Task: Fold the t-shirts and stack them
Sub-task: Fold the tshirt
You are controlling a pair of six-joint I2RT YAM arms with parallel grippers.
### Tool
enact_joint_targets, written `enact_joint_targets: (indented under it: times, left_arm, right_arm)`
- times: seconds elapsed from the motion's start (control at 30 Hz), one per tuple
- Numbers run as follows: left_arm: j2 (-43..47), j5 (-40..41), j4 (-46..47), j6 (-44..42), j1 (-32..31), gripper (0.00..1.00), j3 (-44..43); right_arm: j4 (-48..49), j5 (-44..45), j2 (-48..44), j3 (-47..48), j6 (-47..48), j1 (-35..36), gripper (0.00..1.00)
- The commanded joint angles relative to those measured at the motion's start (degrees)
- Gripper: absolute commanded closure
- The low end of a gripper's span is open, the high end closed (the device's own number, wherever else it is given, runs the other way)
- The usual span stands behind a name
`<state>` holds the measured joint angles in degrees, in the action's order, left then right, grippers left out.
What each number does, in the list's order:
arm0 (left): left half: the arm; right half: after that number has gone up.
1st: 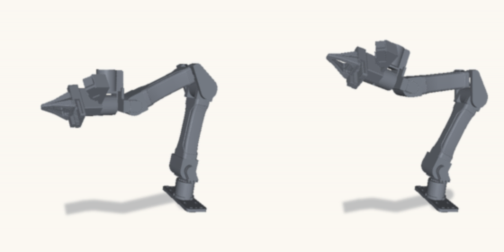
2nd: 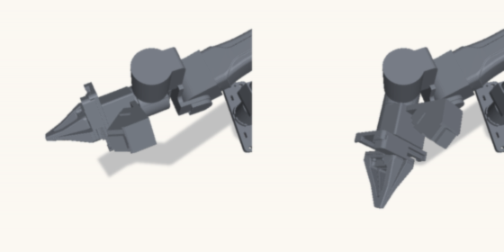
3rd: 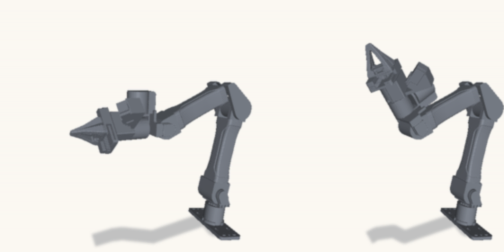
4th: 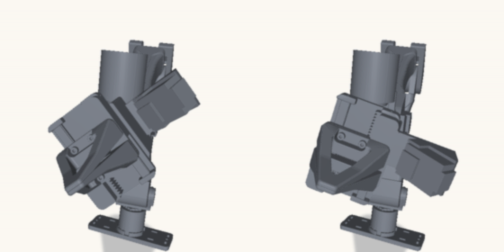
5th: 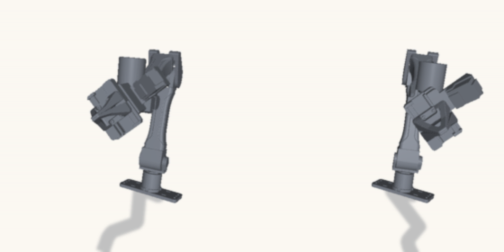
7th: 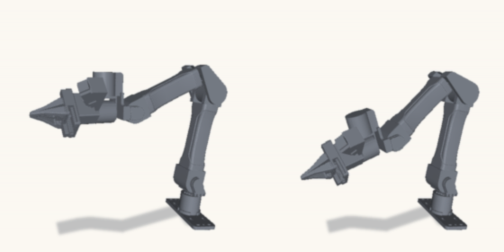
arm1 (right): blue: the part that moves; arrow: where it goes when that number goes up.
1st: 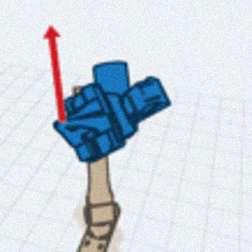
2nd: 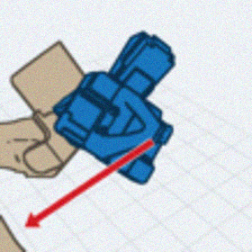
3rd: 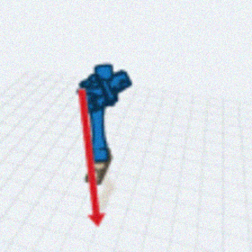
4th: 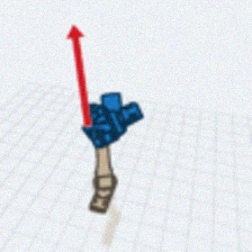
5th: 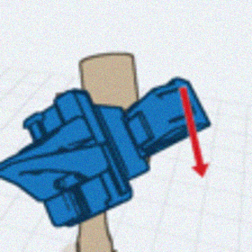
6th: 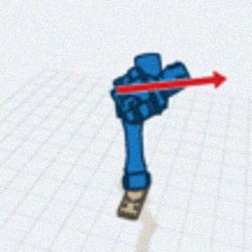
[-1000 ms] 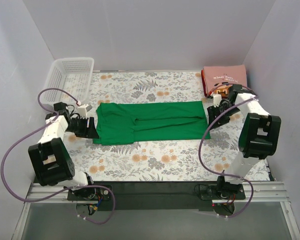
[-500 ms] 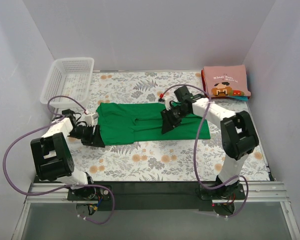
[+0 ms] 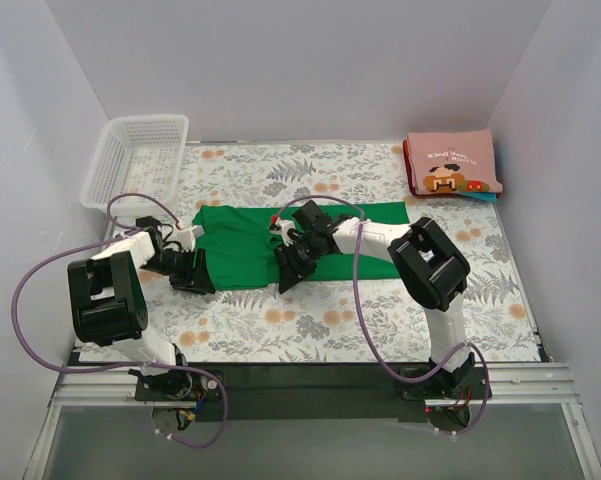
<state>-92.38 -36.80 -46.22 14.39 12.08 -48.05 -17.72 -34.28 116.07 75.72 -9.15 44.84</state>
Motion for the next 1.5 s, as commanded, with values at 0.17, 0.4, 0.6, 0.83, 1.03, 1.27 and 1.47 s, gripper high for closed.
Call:
enact_joint_targets:
  times: [0.17,0.4,0.6,0.83,1.03,1.27,1.47]
  left_arm:
    - [2.5,7.4,4.9,1.7,-0.5,0.51,2.7]
    - [1.3,10.0,5.9,4.1,-0.6,0.54,2.4]
    - [4.0,13.2,6.9,4.7,-0.6,0.55,4.6]
    - [3.9,13.2,7.5,6.1,-0.7,0.55,3.6]
    - [4.0,13.9,7.6,6.0,-0.9,0.58,4.5]
    - [2.4,14.7,8.6,6.8,-1.5,0.7,3.4]
    - [1.7,14.9,9.6,7.7,-3.5,0.77,2.6]
  right_arm:
    - [6.2,1.3,4.4,3.6,-6.9,2.3,0.47]
    - [7.1,2.3,7.2,5.6,-10.8,3.1,0.44]
    - [7.3,3.1,8.4,5.8,-12.5,3.1,0.37]
    - [7.3,5.6,9.8,6.4,-14.0,3.9,0.38]
    - [7.3,6.5,10.1,5.8,-14.3,4.2,0.61]
    - [7.3,6.3,9.4,5.9,-14.4,4.2,0.84]
    - [7.3,4.3,9.6,7.2,-13.5,4.2,0.95]
